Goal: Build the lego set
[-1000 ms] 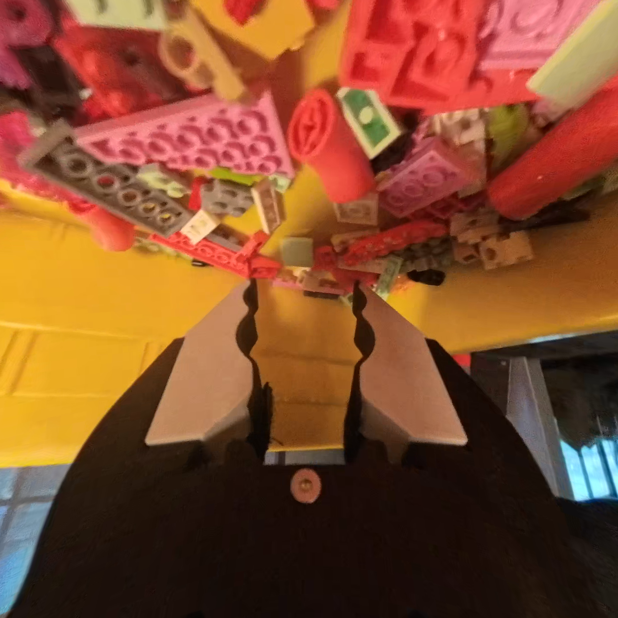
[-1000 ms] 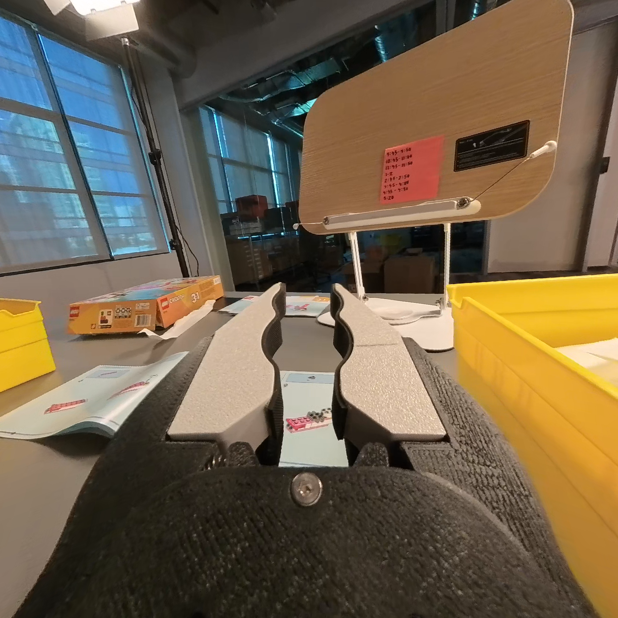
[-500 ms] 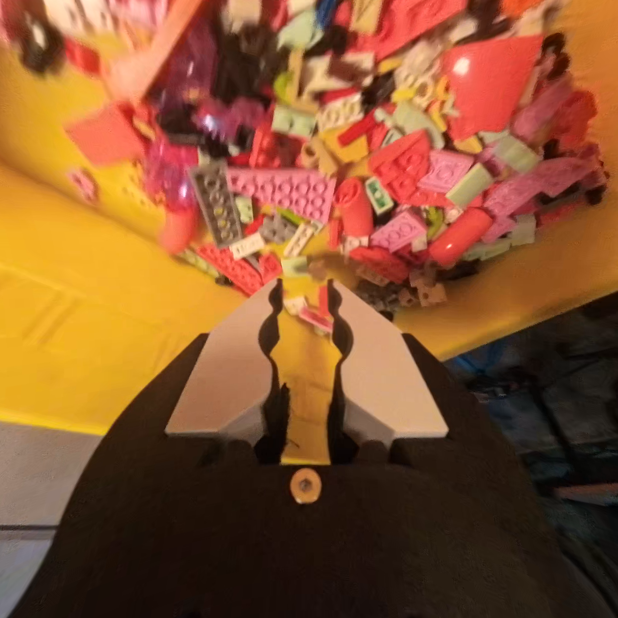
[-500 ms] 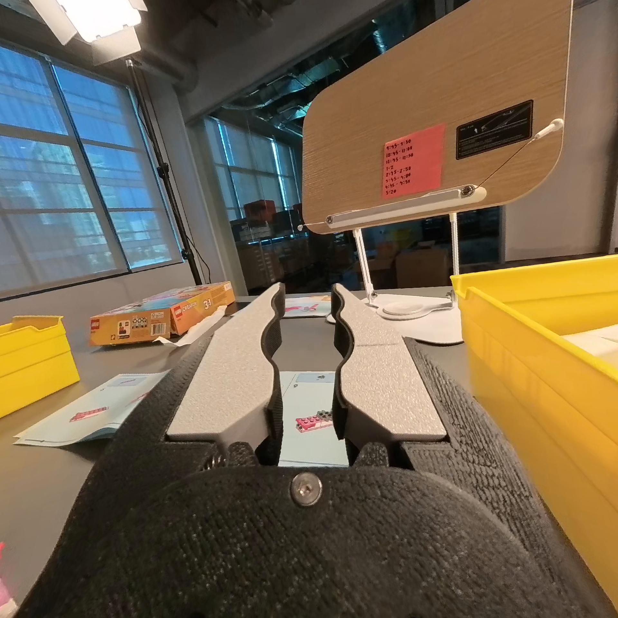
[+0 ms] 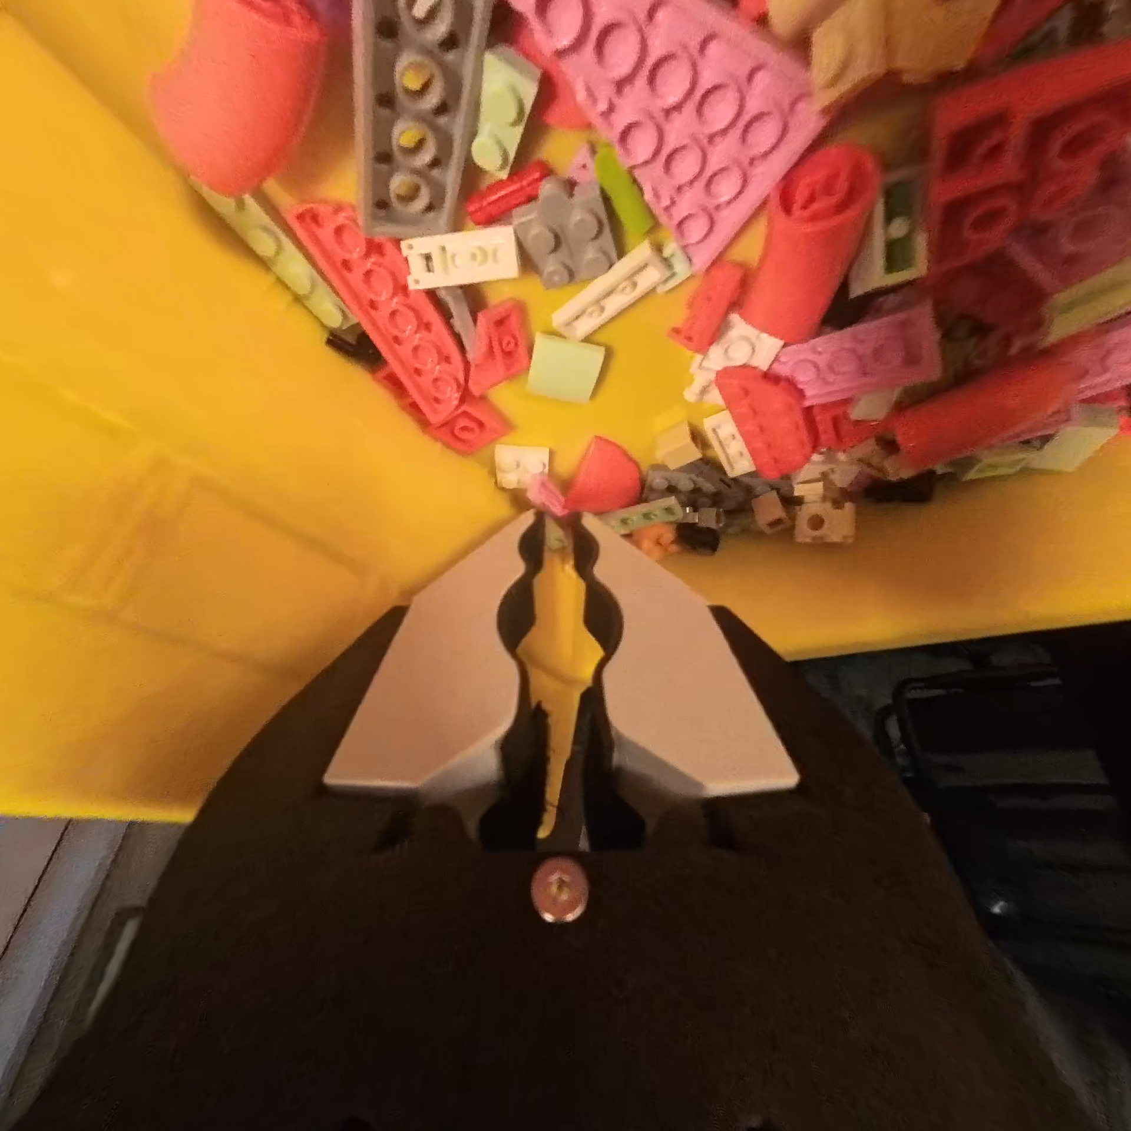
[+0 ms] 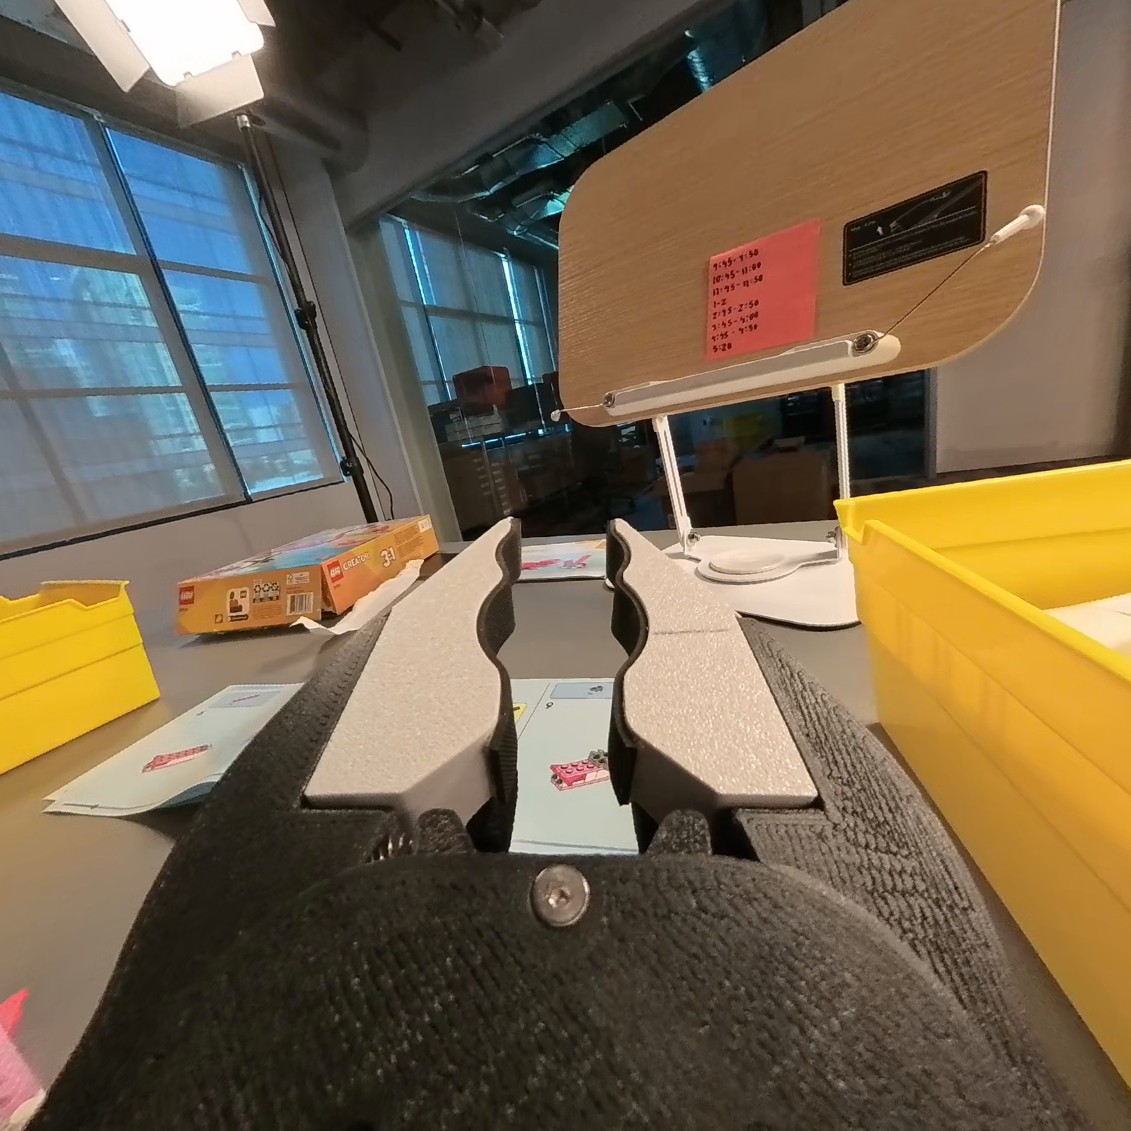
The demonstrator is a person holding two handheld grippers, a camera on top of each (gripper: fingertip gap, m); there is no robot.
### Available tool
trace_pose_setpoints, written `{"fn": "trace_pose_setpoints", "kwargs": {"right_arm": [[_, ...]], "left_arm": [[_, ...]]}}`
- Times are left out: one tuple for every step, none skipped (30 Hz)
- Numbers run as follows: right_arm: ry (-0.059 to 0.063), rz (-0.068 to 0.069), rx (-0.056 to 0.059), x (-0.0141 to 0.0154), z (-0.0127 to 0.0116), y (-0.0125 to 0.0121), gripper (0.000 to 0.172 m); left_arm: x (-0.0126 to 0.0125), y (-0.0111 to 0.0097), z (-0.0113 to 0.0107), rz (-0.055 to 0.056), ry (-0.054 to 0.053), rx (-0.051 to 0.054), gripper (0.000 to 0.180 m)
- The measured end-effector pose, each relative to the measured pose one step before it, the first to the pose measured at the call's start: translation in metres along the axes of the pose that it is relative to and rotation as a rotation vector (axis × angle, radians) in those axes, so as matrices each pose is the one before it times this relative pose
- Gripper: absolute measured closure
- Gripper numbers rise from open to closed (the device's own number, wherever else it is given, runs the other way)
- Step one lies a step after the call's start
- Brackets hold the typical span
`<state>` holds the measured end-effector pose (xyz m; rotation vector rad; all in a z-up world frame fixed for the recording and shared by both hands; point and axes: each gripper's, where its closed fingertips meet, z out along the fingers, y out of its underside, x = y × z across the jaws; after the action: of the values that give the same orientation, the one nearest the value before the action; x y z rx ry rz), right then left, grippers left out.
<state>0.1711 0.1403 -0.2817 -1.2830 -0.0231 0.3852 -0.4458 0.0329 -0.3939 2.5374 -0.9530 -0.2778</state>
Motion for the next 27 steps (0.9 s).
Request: {"fn": "trace_pose_setpoints", "kwargs": {"right_arm": [[0.0001, -0.0026, 0.0004, -0.00013, 0.00003, -0.00009, 0.146], [0.0002, -0.0045, -0.0001, -0.00032, 0.0, -0.00006, 0.146], [-0.0003, -0.0071, -0.0014, -0.00067, 0.0003, 0.00001, 0.146], [-0.0018, -0.0098, -0.0023, -0.0011, 0.00039, 0.00004, 0.146], [-0.0052, -0.0109, -0.0021, -0.00209, 0.0006, -0.00004, 0.146], [-0.0083, -0.0113, -0.0006, -0.003, 0.00047, -0.00037, 0.146], [-0.0104, -0.0114, 0.0008, -0.0038, 0.00049, -0.00086, 0.146], [-0.0138, -0.0108, 0.0012, -0.00458, 0.0005, -0.00124, 0.146], [-0.0171, -0.008, 0.0015, -0.00534, 0.0005, -0.00174, 0.146], [-0.0237, -0.0014, 0.0023, -0.00661, 0.00063, -0.00253, 0.146], [-0.036, 0.0039, 0.0016, -0.00857, 0.00091, -0.00289, 0.146], [-0.0423, 0.0114, -0.0009, -0.00972, 0.00173, -0.00301, 0.146], [-0.049, 0.0268, -0.0007, -0.01103, 0.00295, -0.00381, 0.146], [-0.0618, 0.0524, -0.0048, -0.0138, 0.00469, -0.00479, 0.145], [-0.0795, 0.0675, -0.0081, -0.01818, 0.00626, -0.00668, 0.141], [-0.086, 0.0418, -0.0116, -0.02169, 0.00801, -0.00721, 0.136], [-0.0686, -0.0074, -0.0111, -0.02146, 0.00958, -0.00716, 0.132], [-0.0573, -0.0476, -0.0057, -0.02092, 0.01051, -0.00775, 0.131], [-0.0604, -0.0495, -0.006, -0.02093, 0.01073, -0.00854, 0.131], [-0.0763, -0.0245, -0.0073, -0.02113, 0.01061, -0.00876, 0.13], [-0.0894, 0.0063, -0.0074, -0.01989, 0.01007, -0.00815, 0.13], [-0.0825, 0.0298, -0.0102, -0.01529, 0.00886, -0.00623, 0.131], [-0.061, 0.0427, -0.0169, -0.00934, 0.00733, -0.00344, 0.13], [-0.049, 0.0396, -0.0204, -0.0065, 0.00509, -0.00148, 0.13], [-0.03, 0.0173, -0.0246, -0.00409, 0.00298, 0.00019, 0.13], [-0.0175, -0.0134, -0.0287, -0.00401, 0.00096, 0.00166, 0.13], [-0.0037, -0.0237, -0.0232, -0.00318, -0.00077, 0.00153, 0.134]], "left_arm": [[-0.00032, 0.00183, 0.00181, 0.0031, 0.0022, -0.0128, 0.175], [0.00027, 0.00016, 0.00038, 0.0112, 0.0032, 0.0023, 0.175], [0.00041, -0.00275, -0.0018, 0.0136, 0.003, 0.0262, 0.176], [-0.00069, -0.00403, -0.00368, 0.0127, -0.0046, 0.0439, 0.178], [-0.00439, -0.0033, -0.00537, 0.0097, -0.0269, 0.0445, 0.178], [-0.00537, -0.00268, -0.00692, -0.0073, -0.0334, 0.0453, 0.179], [-0.00436, -0.00359, -0.009, -0.0119, -0.0302, 0.0579, 0.179], [-0.00448, -0.00675, -0.0121, -0.0079, -0.0382, 0.0796, 0.179], [-0.00455, -0.00917, -0.01465, -0.0079, -0.0435, 0.0935, 0.178], [-0.00469, -0.01343, -0.01689, -0.0028, -0.0544, 0.1151, 0.178], [-0.00338, -0.01815, -0.01802, 0.0091, -0.0584, 0.1336, 0.179], [0.0009, -0.02069, -0.01748, 0.0251, -0.0438, 0.1368, 0.178], [0.00139, -0.02486, -0.01639, 0.0378, -0.053, 0.1479, 0.178], [0.00345, -0.02785, -0.01441, 0.0302, -0.0442, 0.1526, 0.178], [0.00602, -0.02867, -0.01094, -0.0186, -0.0146, 0.1403, 0.178], [0.00649, -0.02846, -0.0071, -0.0735, -0.0007, 0.1247, 0.178], [0.01457, -0.02743, -0.00378, -0.0771, 0.0493, 0.1236, 0.178], [0.01669, -0.0243, -0.0004, -0.0714, 0.0571, 0.1128, 0.178], [0.0162, -0.02161, 0.00223, -0.0612, 0.0497, 0.1085, 0.178], [0.02298, -0.01804, 0.00476, -0.0487, 0.0918, 0.0984, 0.178], [0.02374, -0.014, 0.00737, -0.0404, 0.096, 0.0843, 0.179], [0.02155, -0.01025, 0.009, -0.0243, 0.0848, 0.0744, 0.179], [0.02184, -0.00809, 0.0099, -0.0151, 0.0925, 0.0747, 0.178], [0.01756, -0.005, 0.01076, -0.0223, 0.075, 0.0676, 0.178], [0.01351, -0.00005, 0.01112, -0.0336, 0.0632, 0.0412, 0.179], [0.01343, 0.0034, 0.01086, -0.0279, 0.0724, 0.0221, 0.179], [0.00909, 0.00454, 0.01024, -0.0213, 0.0495, 0.0161, 0.179]]}}
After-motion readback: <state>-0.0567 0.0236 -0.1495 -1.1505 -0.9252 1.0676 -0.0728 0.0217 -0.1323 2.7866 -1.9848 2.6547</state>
